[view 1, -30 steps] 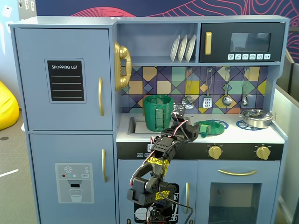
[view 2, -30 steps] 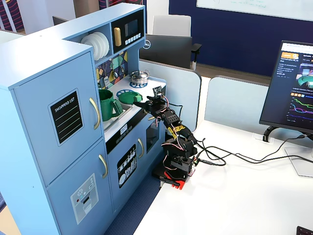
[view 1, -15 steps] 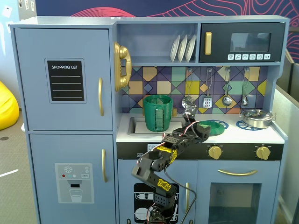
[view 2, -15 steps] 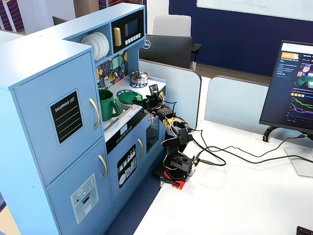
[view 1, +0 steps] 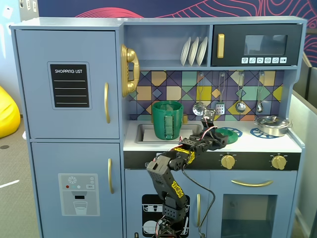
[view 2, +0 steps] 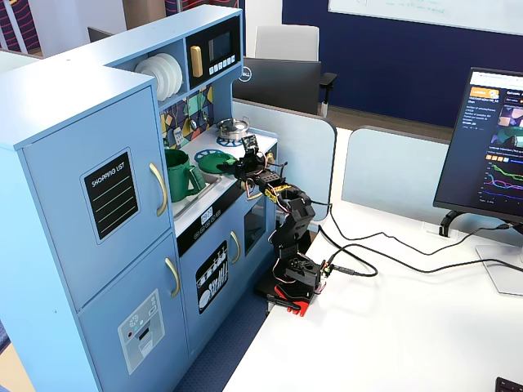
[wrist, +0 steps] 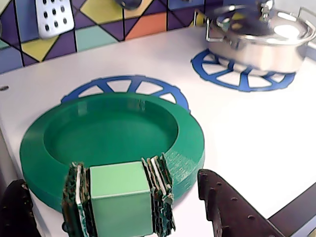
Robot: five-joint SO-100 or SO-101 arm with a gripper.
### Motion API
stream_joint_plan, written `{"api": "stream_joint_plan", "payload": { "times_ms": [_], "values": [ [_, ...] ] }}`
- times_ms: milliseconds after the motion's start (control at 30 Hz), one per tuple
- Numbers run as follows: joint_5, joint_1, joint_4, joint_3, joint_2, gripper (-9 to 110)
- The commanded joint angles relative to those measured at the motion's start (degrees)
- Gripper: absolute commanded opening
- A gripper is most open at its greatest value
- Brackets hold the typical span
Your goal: Pick up the lid from the counter and put it on the green recipient
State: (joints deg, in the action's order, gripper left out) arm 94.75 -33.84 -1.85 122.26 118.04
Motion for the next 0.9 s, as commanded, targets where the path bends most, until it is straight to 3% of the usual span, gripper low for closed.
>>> {"api": "stream_joint_plan", "payload": {
  "times_ms": [0,100,267,500,867],
  "values": [
    [-0.2,0.3,-1.9,-5.6,-1.4,36],
    [-0.7,0.7,-2.5,-7.0,-3.1,30],
    [-1.1,1.9,-5.9,-7.3,-4.4,0],
    [-2.2,2.2,-6.3,-10.5,-4.0,0],
    [-4.1,9.6,9.8,-28.1,3.5,0]
  ]
}}
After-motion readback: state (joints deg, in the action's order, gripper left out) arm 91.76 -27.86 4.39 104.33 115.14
